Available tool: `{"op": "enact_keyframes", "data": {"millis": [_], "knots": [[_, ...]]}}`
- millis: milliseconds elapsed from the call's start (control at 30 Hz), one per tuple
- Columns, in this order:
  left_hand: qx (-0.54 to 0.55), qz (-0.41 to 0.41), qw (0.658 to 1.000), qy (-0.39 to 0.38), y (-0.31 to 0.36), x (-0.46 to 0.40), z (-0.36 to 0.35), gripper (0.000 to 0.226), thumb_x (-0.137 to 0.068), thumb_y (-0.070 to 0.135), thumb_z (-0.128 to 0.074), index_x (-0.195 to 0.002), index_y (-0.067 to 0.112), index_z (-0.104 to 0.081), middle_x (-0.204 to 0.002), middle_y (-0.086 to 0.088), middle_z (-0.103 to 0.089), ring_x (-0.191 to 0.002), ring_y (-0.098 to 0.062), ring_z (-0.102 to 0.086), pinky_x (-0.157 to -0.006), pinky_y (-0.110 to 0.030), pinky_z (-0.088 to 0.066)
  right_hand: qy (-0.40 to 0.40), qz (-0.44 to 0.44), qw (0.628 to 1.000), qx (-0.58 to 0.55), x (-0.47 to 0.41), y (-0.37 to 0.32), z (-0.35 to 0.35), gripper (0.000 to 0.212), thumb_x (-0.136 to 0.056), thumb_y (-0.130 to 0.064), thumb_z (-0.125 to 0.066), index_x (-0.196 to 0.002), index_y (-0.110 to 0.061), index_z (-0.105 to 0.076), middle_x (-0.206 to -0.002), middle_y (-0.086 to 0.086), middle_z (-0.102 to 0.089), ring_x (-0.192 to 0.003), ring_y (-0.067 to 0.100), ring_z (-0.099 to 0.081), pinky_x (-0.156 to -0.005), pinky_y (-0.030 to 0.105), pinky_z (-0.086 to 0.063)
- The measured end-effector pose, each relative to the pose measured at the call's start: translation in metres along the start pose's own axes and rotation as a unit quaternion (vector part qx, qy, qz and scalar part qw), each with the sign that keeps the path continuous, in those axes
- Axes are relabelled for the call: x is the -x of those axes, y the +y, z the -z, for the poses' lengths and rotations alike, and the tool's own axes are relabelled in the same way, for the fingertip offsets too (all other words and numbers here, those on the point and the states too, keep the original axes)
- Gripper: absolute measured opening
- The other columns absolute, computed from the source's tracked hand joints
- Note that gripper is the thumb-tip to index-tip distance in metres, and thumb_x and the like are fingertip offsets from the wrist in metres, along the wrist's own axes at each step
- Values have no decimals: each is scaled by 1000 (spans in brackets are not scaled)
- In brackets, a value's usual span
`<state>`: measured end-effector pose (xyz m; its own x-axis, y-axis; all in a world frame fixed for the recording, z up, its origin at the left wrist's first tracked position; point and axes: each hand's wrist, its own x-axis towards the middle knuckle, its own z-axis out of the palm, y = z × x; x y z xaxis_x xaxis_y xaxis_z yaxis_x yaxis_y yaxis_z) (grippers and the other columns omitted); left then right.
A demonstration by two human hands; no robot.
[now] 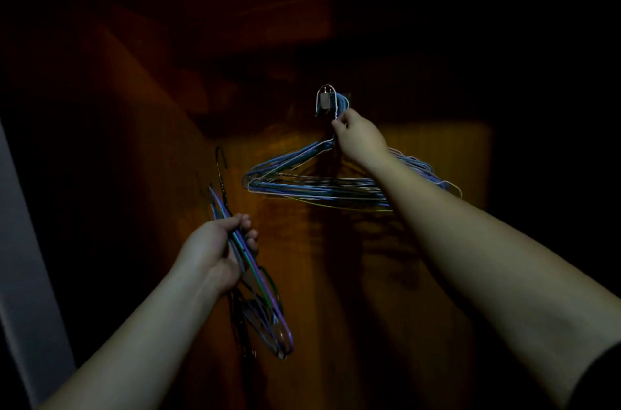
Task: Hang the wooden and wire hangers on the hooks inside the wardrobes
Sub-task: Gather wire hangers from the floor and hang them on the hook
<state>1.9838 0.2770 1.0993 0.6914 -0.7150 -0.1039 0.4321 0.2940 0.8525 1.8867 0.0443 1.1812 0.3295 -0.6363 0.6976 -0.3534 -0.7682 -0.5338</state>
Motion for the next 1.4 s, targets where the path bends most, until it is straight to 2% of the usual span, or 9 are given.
{"op": "enact_keyframes", "data": {"millis": [100,167,233,300,733,933,1233,1333,1400], "knots": [[7,6,1000,4,-2,-1,3,20,-101,9,-43,-87,4,-56,-67,-2,-48,-45,-10,-50,-34,-14,-39,16,6,1000,2,5,6,-6,23,-102,-34,-43,-107,-15,-56,-88,4,-61,-78,21,-57,-60,32,-39],[6,9,1000,6,-3,-2,4,18,-101,9,-43,-90,4,-56,-67,-2,-49,-47,-11,-50,-34,-14,-39,32,13,999,12,7,10,-9,26,-101,-35,-44,-108,-14,-60,-98,6,-62,-91,23,-58,-75,40,-49],[-1,10,1000,9,-5,0,4,20,-101,9,-42,-87,4,-56,-68,-2,-49,-53,-11,-48,-35,-14,-40,38,13,998,44,8,12,-10,31,-101,-37,-43,-114,-15,-61,-111,7,-60,-106,25,-54,-91,45,-47],[-3,9,1000,10,-6,2,3,22,-102,9,-41,-85,3,-55,-69,-2,-48,-58,-12,-46,-35,-13,-39,42,9,997,67,8,13,-10,33,-102,-39,-42,-117,-16,-60,-116,6,-58,-112,25,-50,-97,44,-43],[-5,15,1000,2,-7,5,6,21,-101,9,-42,-86,3,-55,-69,-2,-49,-56,-12,-47,-35,-14,-40,29,-12,993,111,0,9,-3,38,-100,-42,-44,-115,-12,-62,-118,9,-56,-114,27,-49,-95,42,-39],[-6,21,1000,-5,-8,3,7,23,-101,8,-42,-83,3,-55,-66,-2,-48,-41,-9,-49,-34,-13,-38,22,-17,992,123,-1,8,-2,40,-99,-45,-45,-110,-13,-64,-114,9,-59,-111,28,-51,-93,42,-43],[-9,35,999,-21,-10,8,20,24,-101,8,-42,-82,3,-55,-59,-2,-49,-33,-8,-50,-34,-12,-37,54,-20,986,154,4,5,-2,42,-96,-50,-49,-111,-13,-62,-114,11,-59,-111,32,-52,-91,44,-41],[-15,46,998,-29,-14,13,31,23,-101,8,-42,-83,3,-56,-52,-1,-52,-34,-9,-51,-35,-11,-38,98,1,989,114,29,-5,-7,36,-96,-43,-52,-111,-11,-59,-118,12,-55,-114,32,-49,-93,42,-38],[-23,53,998,-39,-17,17,42,22,-101,9,-43,-84,4,-57,-51,0,-54,-36,-9,-52,-36,-12,-39,75,24,996,37,57,-13,-17,29,-97,-36,-52,-105,-9,-61,-108,10,-57,-106,28,-53,-87,37,-39]]}}
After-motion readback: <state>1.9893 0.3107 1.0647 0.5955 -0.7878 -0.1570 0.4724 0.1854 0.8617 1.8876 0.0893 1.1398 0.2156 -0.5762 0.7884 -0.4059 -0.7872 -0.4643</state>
